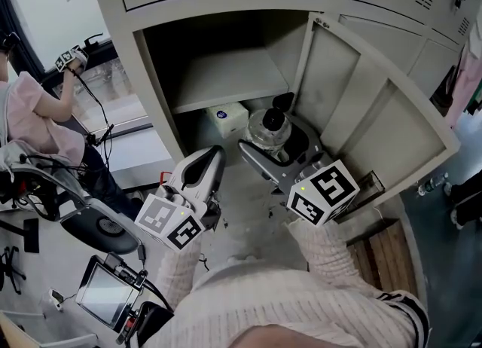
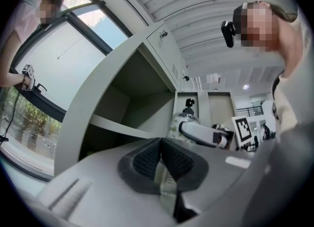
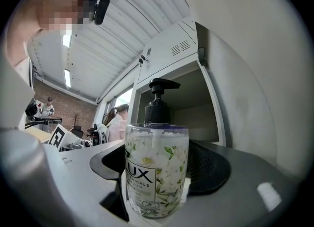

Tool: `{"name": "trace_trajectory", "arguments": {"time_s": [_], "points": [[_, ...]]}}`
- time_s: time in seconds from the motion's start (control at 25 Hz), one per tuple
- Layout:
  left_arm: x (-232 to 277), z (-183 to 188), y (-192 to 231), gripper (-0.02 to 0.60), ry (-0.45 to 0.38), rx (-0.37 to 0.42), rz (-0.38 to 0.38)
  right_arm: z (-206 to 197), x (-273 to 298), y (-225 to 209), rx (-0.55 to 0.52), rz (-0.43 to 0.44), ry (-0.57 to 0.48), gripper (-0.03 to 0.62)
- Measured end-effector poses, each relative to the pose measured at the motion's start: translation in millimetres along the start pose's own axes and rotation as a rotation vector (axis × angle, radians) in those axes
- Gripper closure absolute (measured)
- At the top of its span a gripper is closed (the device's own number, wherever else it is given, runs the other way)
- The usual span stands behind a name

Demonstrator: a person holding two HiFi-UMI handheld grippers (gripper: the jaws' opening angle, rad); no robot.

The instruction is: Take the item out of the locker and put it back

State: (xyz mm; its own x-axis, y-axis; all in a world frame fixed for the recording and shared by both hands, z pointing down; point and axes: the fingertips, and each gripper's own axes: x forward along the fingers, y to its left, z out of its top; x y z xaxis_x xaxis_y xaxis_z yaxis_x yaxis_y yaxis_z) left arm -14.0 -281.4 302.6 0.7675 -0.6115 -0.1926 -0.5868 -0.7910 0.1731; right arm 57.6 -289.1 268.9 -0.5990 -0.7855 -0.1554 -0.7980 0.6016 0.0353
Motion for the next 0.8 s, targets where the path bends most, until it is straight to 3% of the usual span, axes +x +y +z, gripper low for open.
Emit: {"name": "trace_trajectory", "arguments": {"time_s": [0.28,0.8], "points": [[-0.9,1.6,-0.1,0.575,-0.022,-0.034,-0.019,3.5,0.5,4.0,-0.006,0.009,-0.008,0.23],[1.4,0.0,-2.4,0.575,0.0,-0.005,-0.037,2.9,4.0,-2.8,-0.007,-0.015,-0.006,0.23]]}}
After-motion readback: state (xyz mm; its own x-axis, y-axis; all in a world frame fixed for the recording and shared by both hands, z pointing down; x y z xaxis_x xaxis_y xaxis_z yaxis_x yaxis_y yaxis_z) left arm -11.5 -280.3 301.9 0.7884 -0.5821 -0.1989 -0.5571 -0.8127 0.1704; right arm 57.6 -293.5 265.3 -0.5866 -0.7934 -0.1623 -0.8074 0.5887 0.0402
